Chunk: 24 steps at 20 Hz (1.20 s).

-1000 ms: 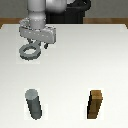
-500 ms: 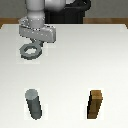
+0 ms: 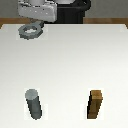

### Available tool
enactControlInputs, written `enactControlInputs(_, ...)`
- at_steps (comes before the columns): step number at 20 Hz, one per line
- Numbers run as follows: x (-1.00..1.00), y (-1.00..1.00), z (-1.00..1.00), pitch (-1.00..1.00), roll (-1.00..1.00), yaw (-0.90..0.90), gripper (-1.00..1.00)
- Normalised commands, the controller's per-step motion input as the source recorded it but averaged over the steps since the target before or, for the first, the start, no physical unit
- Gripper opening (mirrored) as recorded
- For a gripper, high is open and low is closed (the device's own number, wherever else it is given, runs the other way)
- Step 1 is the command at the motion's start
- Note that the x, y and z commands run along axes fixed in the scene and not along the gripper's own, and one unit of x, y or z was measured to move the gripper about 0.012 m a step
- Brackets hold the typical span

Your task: Put the loop with the handle onto the peg.

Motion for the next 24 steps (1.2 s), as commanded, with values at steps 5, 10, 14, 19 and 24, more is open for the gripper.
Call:
enactControlInputs(5, 0.60, 0.00, 0.20, 0.00, 0.00, 0.00, -1.00)
enactControlInputs(10, 1.00, 0.00, 0.00, 0.00, 0.00, 0.00, -1.00)
enactControlInputs(14, 1.00, 0.00, 0.06, 0.00, 0.00, 0.00, -1.00)
enactControlInputs(19, 0.00, 0.20, 0.00, 0.00, 0.00, 0.00, -1.00)
enactControlInputs(24, 0.20, 0.60, 0.20, 0.00, 0.00, 0.00, -1.00)
